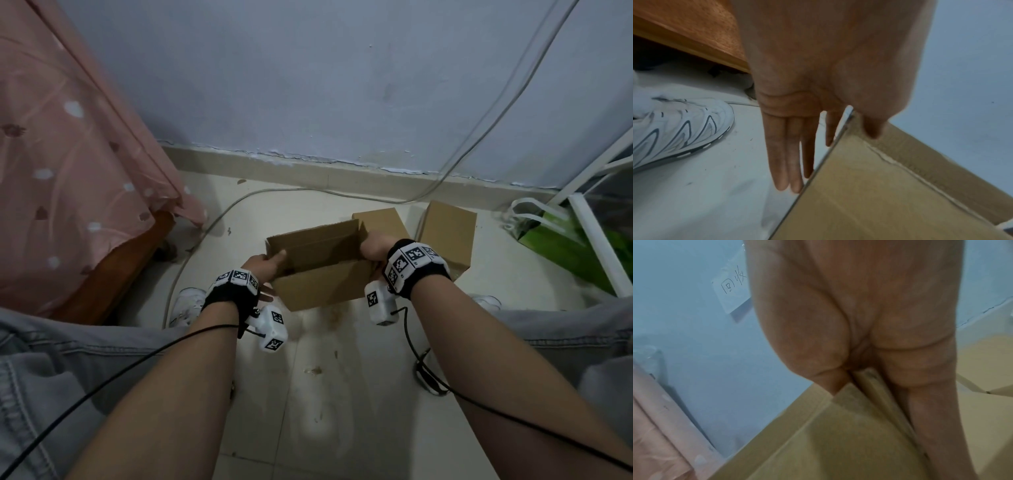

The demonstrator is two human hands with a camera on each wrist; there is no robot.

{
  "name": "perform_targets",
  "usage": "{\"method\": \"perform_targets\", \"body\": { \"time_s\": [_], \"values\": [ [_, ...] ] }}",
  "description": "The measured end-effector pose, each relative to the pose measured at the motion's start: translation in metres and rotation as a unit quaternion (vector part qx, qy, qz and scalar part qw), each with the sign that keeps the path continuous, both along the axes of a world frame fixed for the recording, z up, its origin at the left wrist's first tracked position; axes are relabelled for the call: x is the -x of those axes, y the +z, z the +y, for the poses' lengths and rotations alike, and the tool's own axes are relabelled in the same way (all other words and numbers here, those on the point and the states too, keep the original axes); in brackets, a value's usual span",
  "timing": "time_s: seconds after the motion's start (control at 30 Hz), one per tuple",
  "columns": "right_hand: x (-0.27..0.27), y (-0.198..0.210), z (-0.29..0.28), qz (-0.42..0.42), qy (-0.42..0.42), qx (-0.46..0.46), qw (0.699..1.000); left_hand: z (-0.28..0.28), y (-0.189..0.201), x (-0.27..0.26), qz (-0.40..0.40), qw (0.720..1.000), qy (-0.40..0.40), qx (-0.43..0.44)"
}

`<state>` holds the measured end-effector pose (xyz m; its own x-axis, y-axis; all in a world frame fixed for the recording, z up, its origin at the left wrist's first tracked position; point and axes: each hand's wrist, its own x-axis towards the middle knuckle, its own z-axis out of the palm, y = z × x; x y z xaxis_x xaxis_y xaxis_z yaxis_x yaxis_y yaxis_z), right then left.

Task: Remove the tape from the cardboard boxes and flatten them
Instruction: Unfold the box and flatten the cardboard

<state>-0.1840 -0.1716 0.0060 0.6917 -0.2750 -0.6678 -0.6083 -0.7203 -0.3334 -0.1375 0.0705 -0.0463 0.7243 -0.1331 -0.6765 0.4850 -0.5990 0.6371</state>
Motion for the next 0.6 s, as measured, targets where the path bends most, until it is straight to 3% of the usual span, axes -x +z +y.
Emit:
{"method": "perform_targets", "body": {
  "time_s": [0.1, 0.23, 0.37, 0.47, 0.6],
  "values": [
    [-0.002, 0.002, -0.008, -0.005, 0.012, 0.009, 1.000, 0.005, 0.007, 0.001, -0.004, 0.992, -0.098, 0.073],
    [-0.006, 0.012, -0.024, -0.032, -0.005, -0.014, 0.999, 0.013, -0.005, -0.011, -0.104, 0.980, -0.169, 0.024],
    [-0.010, 0.014, -0.032, -0.067, -0.094, -0.122, 0.986, 0.012, -0.005, -0.008, -0.068, 0.990, -0.073, 0.104],
    [0.001, 0.014, -0.027, -0.107, -0.197, -0.259, 0.940, 0.010, 0.005, -0.006, -0.043, 0.993, 0.013, 0.113],
    [0.021, -0.009, -0.020, -0.038, -0.114, -0.282, 0.952, 0.015, 0.011, -0.004, 0.044, 0.985, 0.081, 0.148]
  ]
}}
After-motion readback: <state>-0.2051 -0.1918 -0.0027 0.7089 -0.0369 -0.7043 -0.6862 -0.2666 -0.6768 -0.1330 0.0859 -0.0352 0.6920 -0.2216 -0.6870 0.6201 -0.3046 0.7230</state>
